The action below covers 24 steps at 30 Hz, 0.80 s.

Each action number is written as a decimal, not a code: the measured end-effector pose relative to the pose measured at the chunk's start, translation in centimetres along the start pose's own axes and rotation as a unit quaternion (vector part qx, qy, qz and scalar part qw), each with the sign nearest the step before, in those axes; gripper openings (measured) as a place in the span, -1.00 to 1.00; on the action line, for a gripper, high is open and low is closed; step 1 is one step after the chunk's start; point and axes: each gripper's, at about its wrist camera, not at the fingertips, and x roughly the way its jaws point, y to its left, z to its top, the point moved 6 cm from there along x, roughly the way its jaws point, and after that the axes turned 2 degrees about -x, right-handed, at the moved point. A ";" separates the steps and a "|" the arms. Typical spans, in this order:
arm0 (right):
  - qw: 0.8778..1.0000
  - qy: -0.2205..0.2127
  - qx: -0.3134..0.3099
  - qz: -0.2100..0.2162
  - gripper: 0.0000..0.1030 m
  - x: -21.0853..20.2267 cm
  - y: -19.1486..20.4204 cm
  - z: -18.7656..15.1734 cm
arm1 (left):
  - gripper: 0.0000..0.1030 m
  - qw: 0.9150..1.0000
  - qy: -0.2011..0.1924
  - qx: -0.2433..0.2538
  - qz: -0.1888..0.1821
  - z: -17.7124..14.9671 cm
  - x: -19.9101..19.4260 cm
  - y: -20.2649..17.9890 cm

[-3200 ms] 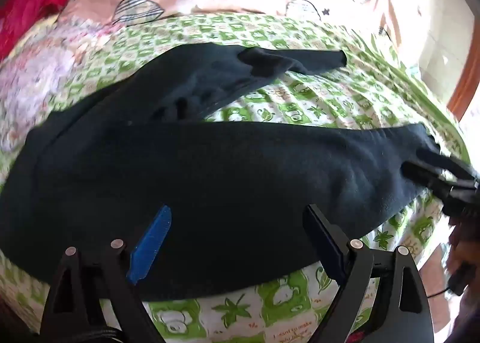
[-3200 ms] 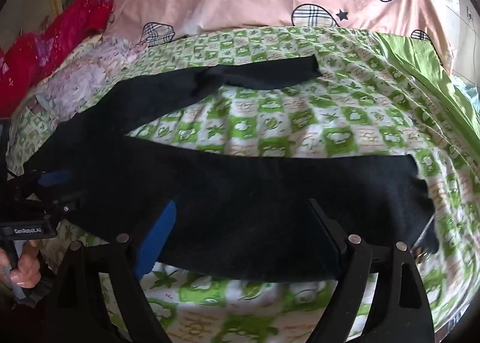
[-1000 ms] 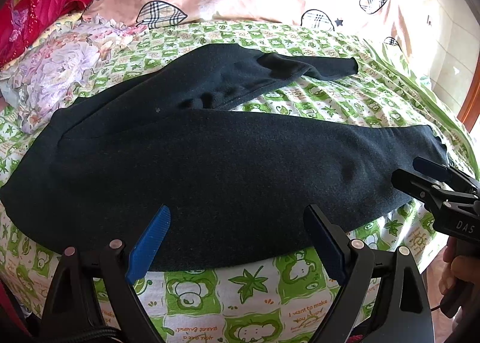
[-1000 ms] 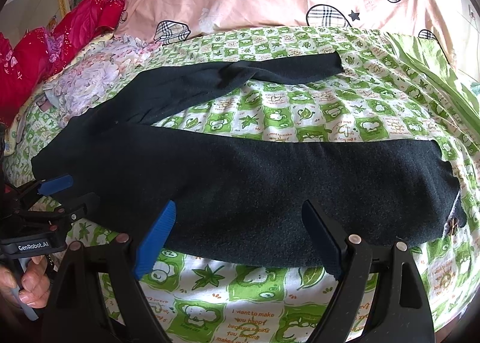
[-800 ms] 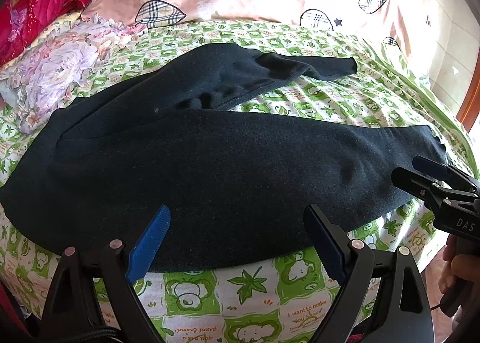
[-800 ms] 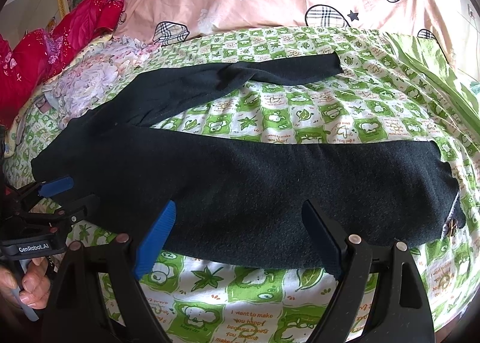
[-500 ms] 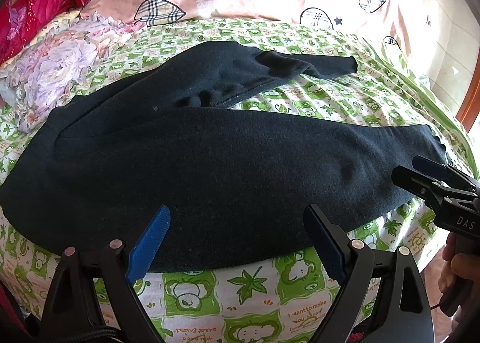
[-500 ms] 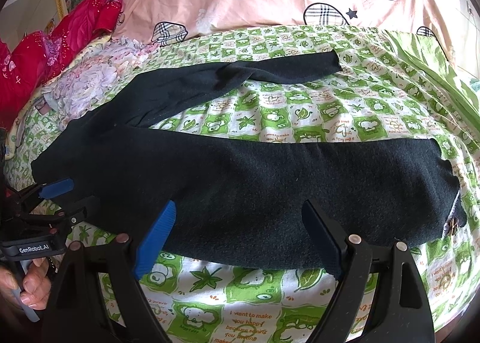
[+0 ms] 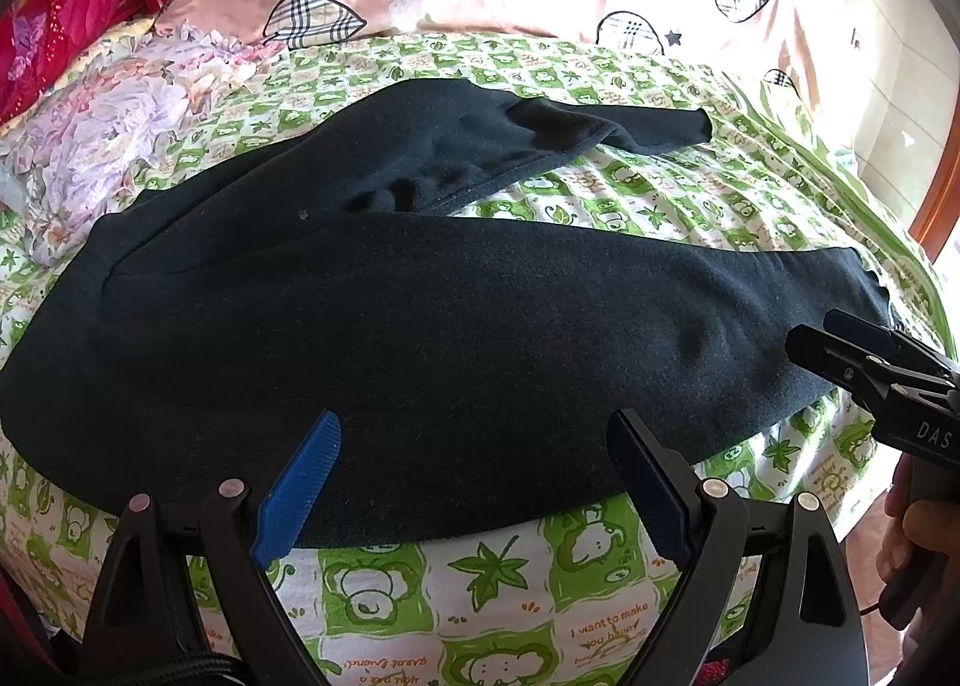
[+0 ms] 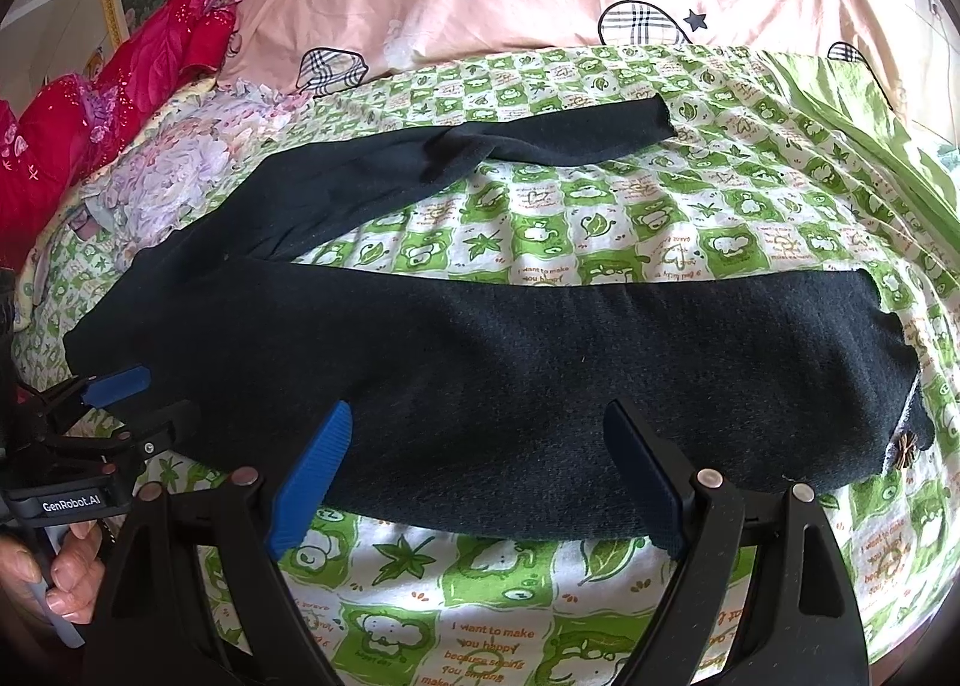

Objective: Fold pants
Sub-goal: 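Grasp the hem of one pant leg with the right gripper and lift it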

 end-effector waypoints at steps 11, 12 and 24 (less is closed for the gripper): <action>1.000 0.003 0.020 0.018 0.68 0.4 -1.4 1.3 | 0.77 1.000 0.001 0.013 -0.008 1.8 0.3 -0.3; 1.000 0.005 0.021 0.020 0.68 0.5 -1.7 1.6 | 0.77 1.000 0.002 0.015 -0.009 2.0 0.3 -0.3; 0.996 0.007 0.065 0.067 0.68 1.6 -6.3 8.8 | 0.77 0.999 -0.001 0.036 -0.015 7.9 1.8 -0.8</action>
